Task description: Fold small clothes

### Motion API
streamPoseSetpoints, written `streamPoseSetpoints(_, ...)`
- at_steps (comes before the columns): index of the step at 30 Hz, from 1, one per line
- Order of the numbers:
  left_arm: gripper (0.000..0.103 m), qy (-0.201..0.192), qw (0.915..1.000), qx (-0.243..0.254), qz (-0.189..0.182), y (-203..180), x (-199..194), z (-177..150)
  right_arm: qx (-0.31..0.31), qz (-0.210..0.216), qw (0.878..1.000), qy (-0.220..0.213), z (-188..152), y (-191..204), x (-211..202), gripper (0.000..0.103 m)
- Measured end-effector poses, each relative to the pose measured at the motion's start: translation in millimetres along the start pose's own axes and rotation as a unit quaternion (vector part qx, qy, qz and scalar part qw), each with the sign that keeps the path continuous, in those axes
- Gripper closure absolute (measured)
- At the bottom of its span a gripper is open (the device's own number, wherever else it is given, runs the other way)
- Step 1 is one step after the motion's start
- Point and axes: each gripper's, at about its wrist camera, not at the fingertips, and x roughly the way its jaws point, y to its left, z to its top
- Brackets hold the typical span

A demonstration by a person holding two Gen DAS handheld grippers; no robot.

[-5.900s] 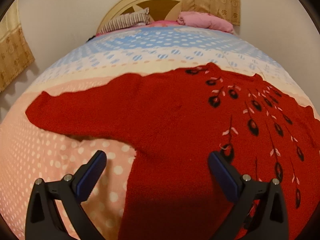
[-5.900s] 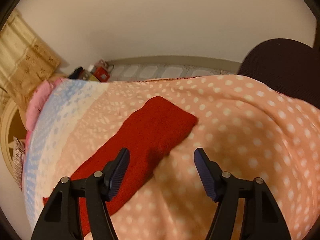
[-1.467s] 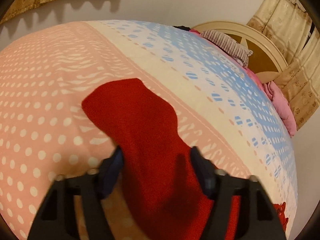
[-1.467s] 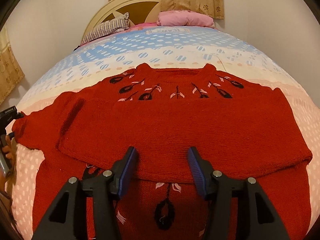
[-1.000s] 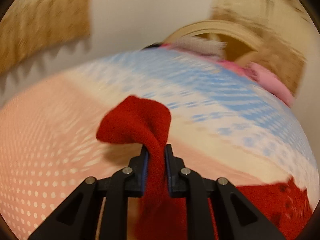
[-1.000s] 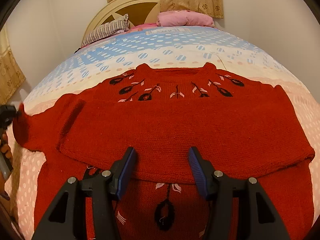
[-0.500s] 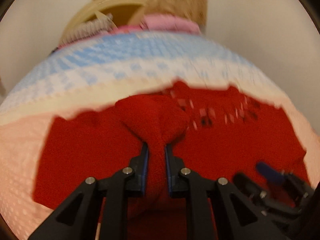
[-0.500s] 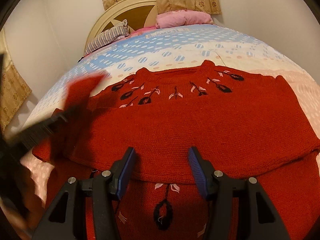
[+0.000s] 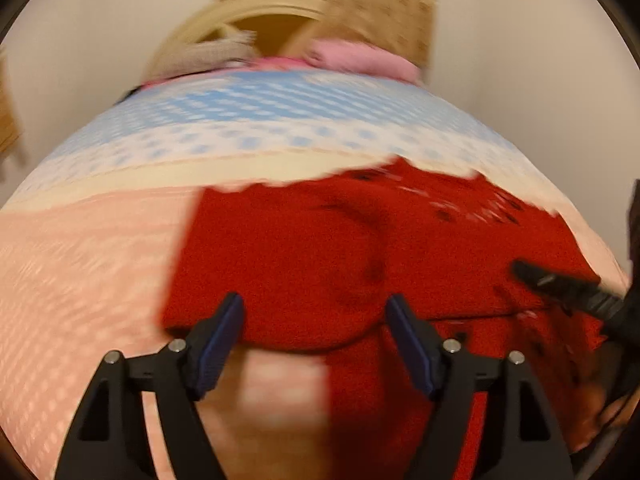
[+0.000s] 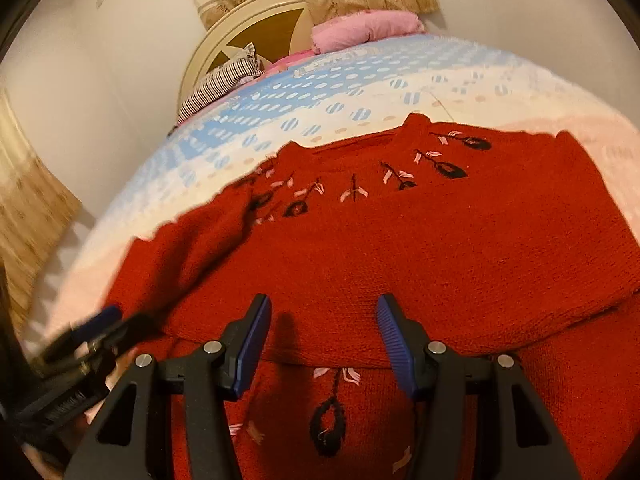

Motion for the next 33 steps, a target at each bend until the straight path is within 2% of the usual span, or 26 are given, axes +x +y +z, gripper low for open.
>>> streamPoseSetpoints(4, 0.026, 0.000, 0.9942, -0.087, 0.062, 46.6, 7.8, -8.1, 0.011, 0.048, 0.999, -0.010, 26.5, 20.6, -9.6, 0.047)
streamPoseSetpoints(5, 0.026, 0.007, 0.9910, -0.119, 0.061, 57.1, 11.6, -11.0, 0.005, 0.056, 0.998, -0.002, 32.6, 30.6, -5.5, 0.046)
streamPoseSetpoints(7, 0.026, 0.016, 0.9854, -0.166, 0.032, 70.8, 17.0, -16.5, -0.009, 0.064, 0.998, 0.019, 39.8, 51.2, 7.1, 0.042)
streamPoseSetpoints(8, 0.026, 0.018, 0.9837, -0.177, 0.030, 73.5, 18.4, -17.7, -0.021, 0.064, 0.997, 0.029, 41.6, 63.7, 14.1, 0.041)
streamPoseSetpoints(12, 0.026, 0.015, 0.9824, -0.185, 0.024, 72.1, 19.9, -18.5, -0.096, 0.049, 0.993, 0.043, 46.7, 124.3, 48.1, 0.041)
streamPoseSetpoints(14, 0.024, 0.017, 0.9827, -0.183, 0.025, 69.8, 22.0, -17.8, -0.139, 0.028, 0.989, 0.052, 46.0, 144.9, 65.2, 0.041)
streamPoseSetpoints(17, 0.021, 0.017, 0.9831, -0.181, 0.022, 69.3, 20.9, -18.0, -0.196, -0.028, 0.976, 0.091, 35.9, 162.8, 102.8, 0.041)
streamPoseSetpoints(18, 0.021, 0.017, 0.9828, -0.183, 0.018, 70.5, 20.8, -18.2, -0.209, -0.046, 0.971, 0.102, 31.6, 164.4, 112.3, 0.045)
streamPoseSetpoints(19, 0.021, 0.015, 0.9823, -0.186, 0.015, 77.6, 16.5, -21.1, -0.219, -0.059, 0.969, 0.098, 28.3, 165.2, 114.8, 0.063)
streamPoseSetpoints(20, 0.021, 0.014, 0.9820, -0.188, 0.013, 79.0, 15.9, -21.6, -0.228, -0.067, 0.968, 0.085, 26.9, 165.3, 111.5, 0.069)
streamPoseSetpoints(22, 0.021, 0.013, 0.9815, -0.191, 0.011, 80.1, 16.3, -21.1, -0.217, -0.045, 0.972, 0.077, 31.9, 158.8, 97.5, 0.087)
streamPoseSetpoints(24, 0.021, 0.010, 0.9814, -0.191, 0.008, 80.5, 15.9, -21.0, -0.198, -0.019, 0.978, 0.059, 40.9, 152.3, 80.9, 0.088)
streamPoseSetpoints(29, 0.014, 0.008, 0.9811, -0.194, 0.000, 80.6, 15.0, -21.7, -0.166, 0.022, 0.986, -0.022, 70.0, 135.1, 19.0, 0.088)
streamPoseSetpoints(33, 0.012, 0.011, 0.9828, -0.184, 0.011, 77.1, 14.2, -21.0, -0.127, 0.052, 0.989, -0.063, 84.5, 94.6, -28.2, 0.088)
